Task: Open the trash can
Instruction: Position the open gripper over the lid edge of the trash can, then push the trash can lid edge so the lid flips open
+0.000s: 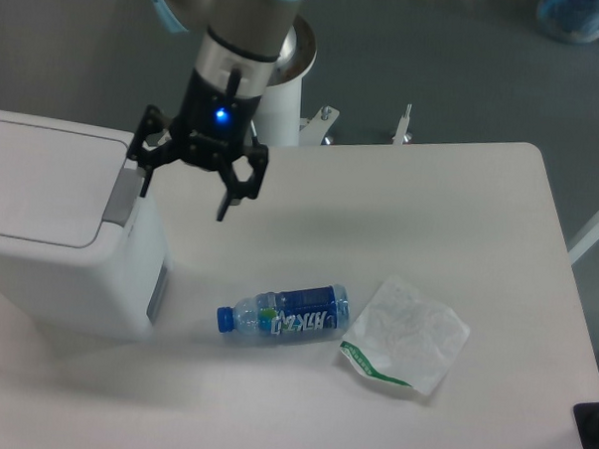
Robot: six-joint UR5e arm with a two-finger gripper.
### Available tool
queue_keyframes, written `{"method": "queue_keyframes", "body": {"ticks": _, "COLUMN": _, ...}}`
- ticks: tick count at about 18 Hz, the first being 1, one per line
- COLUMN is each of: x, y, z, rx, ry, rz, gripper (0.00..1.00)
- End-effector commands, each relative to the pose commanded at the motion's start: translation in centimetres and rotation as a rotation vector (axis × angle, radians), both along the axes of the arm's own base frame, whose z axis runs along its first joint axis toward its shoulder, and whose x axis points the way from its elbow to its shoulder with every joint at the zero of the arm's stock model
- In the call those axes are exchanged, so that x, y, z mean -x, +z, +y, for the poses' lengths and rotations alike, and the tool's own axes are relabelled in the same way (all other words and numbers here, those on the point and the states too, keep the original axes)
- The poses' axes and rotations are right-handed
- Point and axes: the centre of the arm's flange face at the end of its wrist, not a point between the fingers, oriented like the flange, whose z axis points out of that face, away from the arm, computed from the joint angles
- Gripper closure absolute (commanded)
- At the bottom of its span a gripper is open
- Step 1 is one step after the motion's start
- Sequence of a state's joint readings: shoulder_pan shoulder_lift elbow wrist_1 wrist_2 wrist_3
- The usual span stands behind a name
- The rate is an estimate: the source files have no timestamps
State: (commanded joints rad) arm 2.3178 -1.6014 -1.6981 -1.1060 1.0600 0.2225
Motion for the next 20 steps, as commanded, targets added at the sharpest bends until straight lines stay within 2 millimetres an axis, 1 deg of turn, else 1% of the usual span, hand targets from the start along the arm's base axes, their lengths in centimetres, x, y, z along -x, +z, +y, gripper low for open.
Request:
{"method": "queue_keyframes", "body": {"ticks": 2, "x": 0.0, "y": 0.0, "z": 0.1, "rx": 0.0, "ry": 0.0, "rz": -0.001, "gripper": 0.0}}
{"method": "queue_keyframes", "body": {"ticks": 4, "x": 0.2, "y": -0.7, "z": 0.3, "rx": 0.011, "ry": 0.0, "rz": -0.009, "gripper": 0.0}}
{"method": "queue_keyframes", "body": {"ticks": 11, "x": 0.2, "y": -1.1, "z": 0.1, "rx": 0.019, "ry": 0.001, "rz": -0.005, "gripper": 0.0}}
{"method": "queue_keyframes", "body": {"ticks": 17, "x": 0.3, "y": -1.2, "z": 0.2, "rx": 0.022, "ry": 0.004, "rz": -0.009, "gripper": 0.0}}
{"method": "queue_keyframes", "body": {"ticks": 20, "x": 0.4, "y": -0.5, "z": 0.4, "rx": 0.013, "ry": 0.004, "rz": -0.001, "gripper": 0.0}}
